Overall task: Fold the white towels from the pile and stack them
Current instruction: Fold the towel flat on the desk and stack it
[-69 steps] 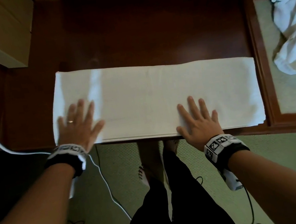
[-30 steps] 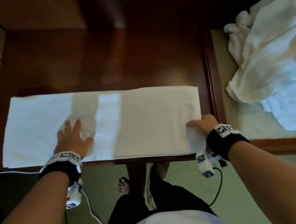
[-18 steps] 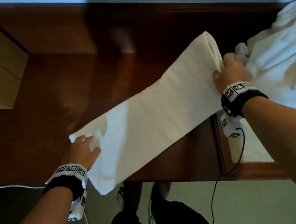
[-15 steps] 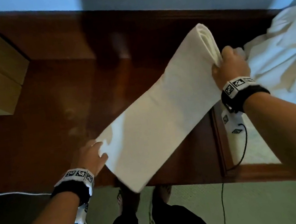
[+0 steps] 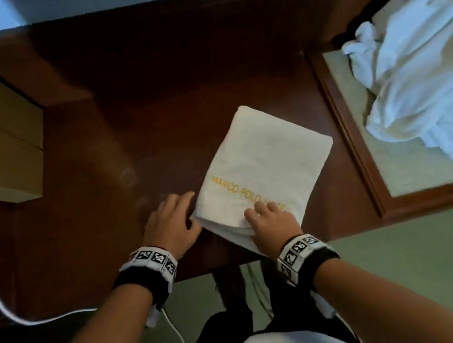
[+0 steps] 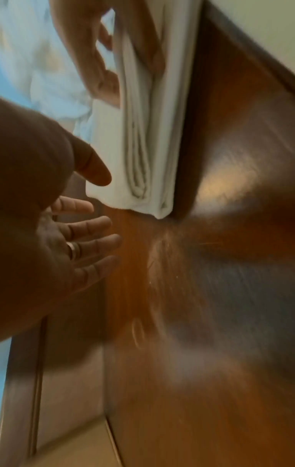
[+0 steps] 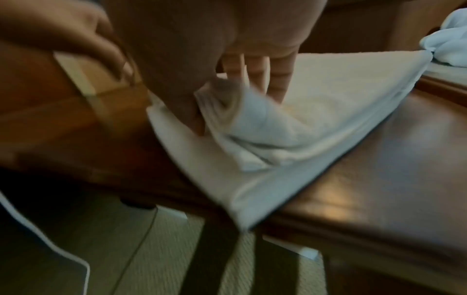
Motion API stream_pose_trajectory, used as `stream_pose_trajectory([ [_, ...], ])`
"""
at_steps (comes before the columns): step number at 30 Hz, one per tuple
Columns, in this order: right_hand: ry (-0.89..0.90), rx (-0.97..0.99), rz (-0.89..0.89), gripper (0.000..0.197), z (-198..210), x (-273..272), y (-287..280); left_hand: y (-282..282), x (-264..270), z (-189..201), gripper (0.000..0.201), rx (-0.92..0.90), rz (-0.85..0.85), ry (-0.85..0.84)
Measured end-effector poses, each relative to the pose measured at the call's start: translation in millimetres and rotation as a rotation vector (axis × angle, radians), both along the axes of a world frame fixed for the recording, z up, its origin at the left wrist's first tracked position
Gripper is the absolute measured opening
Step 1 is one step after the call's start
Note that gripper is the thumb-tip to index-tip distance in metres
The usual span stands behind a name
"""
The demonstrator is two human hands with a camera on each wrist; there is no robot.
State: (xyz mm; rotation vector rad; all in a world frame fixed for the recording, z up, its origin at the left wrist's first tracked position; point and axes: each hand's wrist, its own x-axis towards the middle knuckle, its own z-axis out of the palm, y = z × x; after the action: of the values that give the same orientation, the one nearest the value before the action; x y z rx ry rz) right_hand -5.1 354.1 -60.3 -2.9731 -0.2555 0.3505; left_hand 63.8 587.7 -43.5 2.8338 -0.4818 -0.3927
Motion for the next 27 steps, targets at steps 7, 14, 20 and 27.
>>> stream_pose_trajectory([
  [7,-0.005,-0.001,0.016,0.035,-11.3,-26.7,-36.0,-38.1,7.6,-14.0,0.071,0.200,-0.576,-0.131],
  [14,-0.051,-0.049,-0.281,0.028,5.7,-19.7,-88.4,-87.6,17.4,-15.4,0.034,0.134,-0.639,-0.239],
  [20,0.004,-0.144,-0.263,0.039,-11.8,-64.4,-88.6,-67.4,-4.5,-33.9,0.037,0.008,-0.687,-0.210],
  [27,-0.231,-0.058,-0.265,0.022,-11.1,-64.4,-87.4,-63.1,0.9,-31.2,0.021,-0.107,-0.636,-0.226],
])
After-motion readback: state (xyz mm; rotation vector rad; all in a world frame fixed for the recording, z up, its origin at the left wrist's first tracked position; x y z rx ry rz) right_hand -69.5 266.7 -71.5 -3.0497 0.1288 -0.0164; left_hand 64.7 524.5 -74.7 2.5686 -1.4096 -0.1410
